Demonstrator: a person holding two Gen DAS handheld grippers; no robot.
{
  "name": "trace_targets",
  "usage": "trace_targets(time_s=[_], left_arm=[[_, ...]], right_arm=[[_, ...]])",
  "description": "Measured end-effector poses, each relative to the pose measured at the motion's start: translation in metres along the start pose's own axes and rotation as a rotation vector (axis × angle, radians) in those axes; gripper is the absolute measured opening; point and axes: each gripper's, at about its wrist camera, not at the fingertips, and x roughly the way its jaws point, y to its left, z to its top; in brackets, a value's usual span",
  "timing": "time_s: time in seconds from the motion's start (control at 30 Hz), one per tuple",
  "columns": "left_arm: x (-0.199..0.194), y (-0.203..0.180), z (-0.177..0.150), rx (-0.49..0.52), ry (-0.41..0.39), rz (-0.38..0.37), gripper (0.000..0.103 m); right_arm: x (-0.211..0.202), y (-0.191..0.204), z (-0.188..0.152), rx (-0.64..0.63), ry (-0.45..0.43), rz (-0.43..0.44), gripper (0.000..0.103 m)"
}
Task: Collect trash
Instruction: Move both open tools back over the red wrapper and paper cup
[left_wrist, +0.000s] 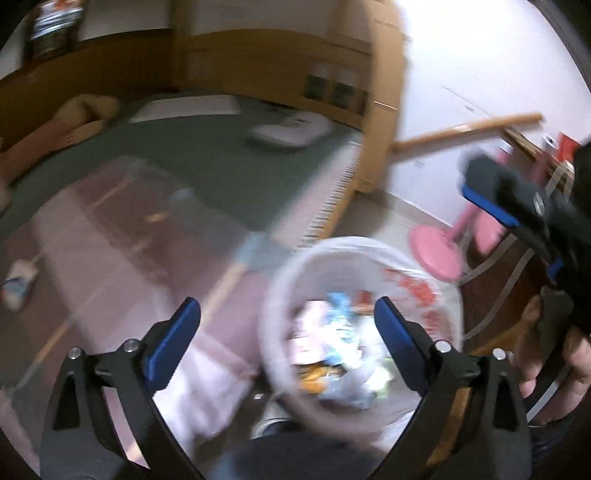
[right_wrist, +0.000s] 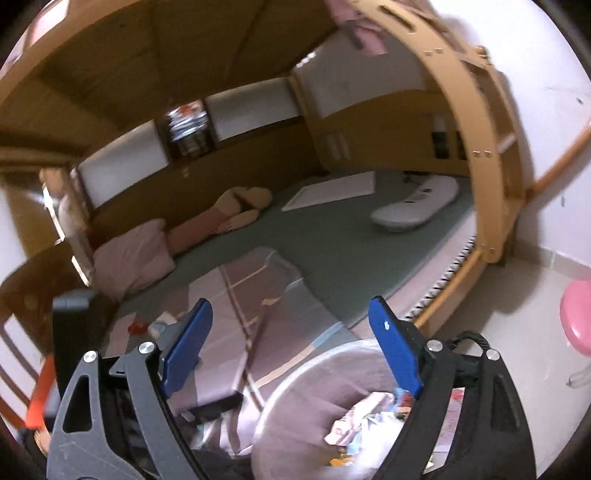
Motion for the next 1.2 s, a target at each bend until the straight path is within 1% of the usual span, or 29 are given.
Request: trace_targets(time_s=[0.07,0.13,0.17,0.2,0.27,0.37,0.4,0.43,0.47,0.5,0.53,0.57,0.6,0.63,0.67,0.73,0.77,0.8,0.87,0.93,0.97,1.03,1.1,1.2], left_arm=[[-0.022,0.043,-0.006,-0.045,-0.03,0.097,0.098],[-0.05,0.091,-0.017,-0.115,-0.065,0.227,0.099],[-0.064,0.116,-0.022,-0.156,-0.079,0.28,0.099],[-0.074,0.133,-0.027,-0.182,-0.086,0.312,0.099],[-0.098,0.183,-0.043,-0.271,-0.097,0.408,0.099],[-0.119,0.238,-0.064,-0.379,-0.112,0.488,0.099],[-0.127,0.261,-0.077,-0.435,-0.12,0.535,0.099],[-0.135,0.279,-0.087,-0.469,-0.126,0.566,0.099],[-0.141,0.292,-0.096,-0.5,-0.131,0.597,0.099],[-0.146,0.306,-0.107,-0.541,-0.124,0.647,0.099],[-0.151,0.319,-0.115,-0.582,-0.101,0.698,0.099],[-0.156,0.328,-0.12,-0.622,-0.099,0.717,0.099],[-0.162,0.331,-0.124,-0.642,-0.114,0.708,0.099],[-0.166,0.335,-0.126,-0.667,-0.133,0.685,0.099],[-0.167,0.337,-0.127,-0.693,-0.141,0.666,0.099],[-0.168,0.337,-0.13,-0.718,-0.143,0.628,0.099],[-0.167,0.336,-0.13,-0.724,-0.14,0.608,0.099],[-0.17,0.334,-0.131,-0.721,-0.139,0.602,0.099],[-0.167,0.328,-0.128,-0.69,-0.132,0.62,0.099],[-0.165,0.326,-0.127,-0.679,-0.13,0.639,0.099],[-0.164,0.328,-0.127,-0.678,-0.13,0.639,0.099],[-0.161,0.329,-0.126,-0.679,-0.123,0.634,0.099],[-0.159,0.33,-0.127,-0.68,-0.117,0.636,0.099],[-0.158,0.334,-0.128,-0.675,-0.108,0.649,0.099]], right_arm=[[0.015,0.016,-0.008,-0.018,0.026,0.032,0.091],[0.034,0.037,-0.015,-0.053,0.061,0.067,0.091],[0.045,0.051,-0.017,-0.073,0.081,0.093,0.091],[0.056,0.067,-0.018,-0.093,0.101,0.12,0.091],[0.078,0.102,-0.02,-0.14,0.139,0.171,0.091],[0.105,0.164,-0.025,-0.21,0.183,0.26,0.092],[0.112,0.18,-0.026,-0.232,0.195,0.282,0.094],[0.121,0.198,-0.028,-0.259,0.204,0.304,0.095],[0.133,0.22,-0.034,-0.299,0.209,0.321,0.096],[0.142,0.234,-0.04,-0.323,0.217,0.318,0.096],[0.152,0.246,-0.046,-0.338,0.222,0.319,0.096],[0.162,0.254,-0.057,-0.34,0.209,0.328,0.096],[0.171,0.259,-0.068,-0.35,0.204,0.318,0.096],[0.18,0.267,-0.076,-0.399,0.252,0.263,0.096],[0.183,0.276,-0.08,-0.457,0.28,0.247,0.096],[0.178,0.28,-0.078,-0.454,0.214,0.301,0.096],[0.18,0.283,-0.075,-0.45,0.215,0.32,0.097],[0.184,0.285,-0.076,-0.457,0.237,0.334,0.098],[0.2,0.296,-0.077,-0.515,0.278,0.347,0.098],[0.216,0.307,-0.074,-0.584,0.269,0.36,0.098],[0.232,0.312,-0.071,-0.622,0.272,0.383,0.098],[0.26,0.318,-0.069,-0.65,0.293,0.418,0.099],[0.293,0.327,-0.073,-0.669,0.346,0.47,0.099],[0.34,0.339,-0.083,-0.733,0.405,0.503,0.099]])
